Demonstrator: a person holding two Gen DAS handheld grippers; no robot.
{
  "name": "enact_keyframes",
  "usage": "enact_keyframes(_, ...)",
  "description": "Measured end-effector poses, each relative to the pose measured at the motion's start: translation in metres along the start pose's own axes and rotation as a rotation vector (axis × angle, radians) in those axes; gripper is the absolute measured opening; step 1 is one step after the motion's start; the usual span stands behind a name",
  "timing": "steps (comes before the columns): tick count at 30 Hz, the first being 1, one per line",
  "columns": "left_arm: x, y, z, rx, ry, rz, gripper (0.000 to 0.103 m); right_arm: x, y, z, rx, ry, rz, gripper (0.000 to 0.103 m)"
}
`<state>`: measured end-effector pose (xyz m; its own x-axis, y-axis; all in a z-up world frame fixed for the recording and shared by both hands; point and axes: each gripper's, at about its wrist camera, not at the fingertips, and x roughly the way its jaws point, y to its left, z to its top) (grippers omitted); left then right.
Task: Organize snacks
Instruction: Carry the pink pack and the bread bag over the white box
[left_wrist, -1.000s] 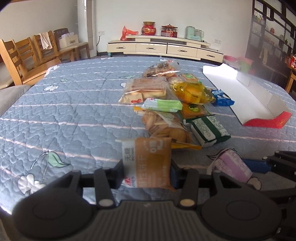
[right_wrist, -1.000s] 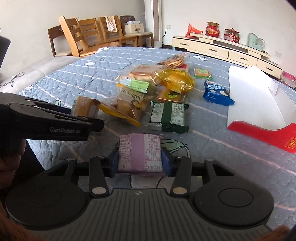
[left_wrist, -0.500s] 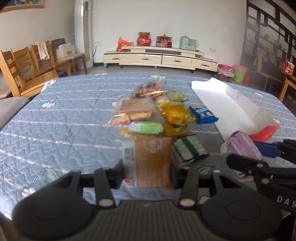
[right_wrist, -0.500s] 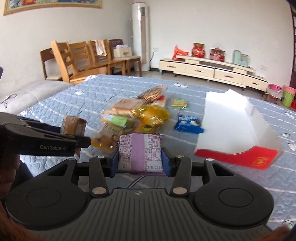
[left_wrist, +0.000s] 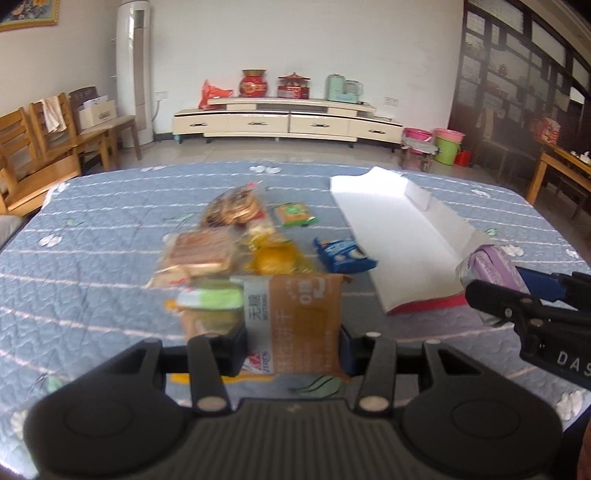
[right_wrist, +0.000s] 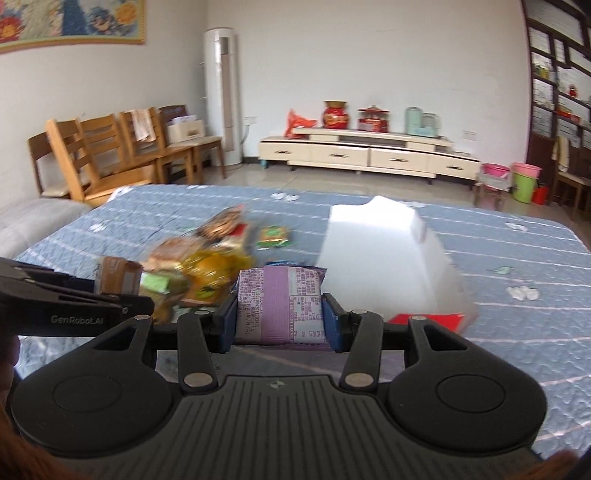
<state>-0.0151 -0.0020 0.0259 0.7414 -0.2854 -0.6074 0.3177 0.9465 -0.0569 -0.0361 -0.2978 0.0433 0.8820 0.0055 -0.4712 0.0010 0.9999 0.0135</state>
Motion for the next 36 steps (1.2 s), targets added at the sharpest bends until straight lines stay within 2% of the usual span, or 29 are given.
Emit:
enact_keyframes(15,0.022,-0.058,0.038,0.071,-0.027,-0.085,0.047,0.001,-0.064,0.007,0.110,-0.032,-0.142,0.057)
enact_keyframes(28,0.064,-0.095,0.064,0.095,0.006,-0.119,0.047,0.045,-0.096,0.015,0.130,0.004,-0.163,0.057)
enact_keyframes(36,0.083,-0.109,0.070,0.096,0.022,-0.105,0.047,0.058,-0.106,0.020,0.126,0.001,-0.179,0.057)
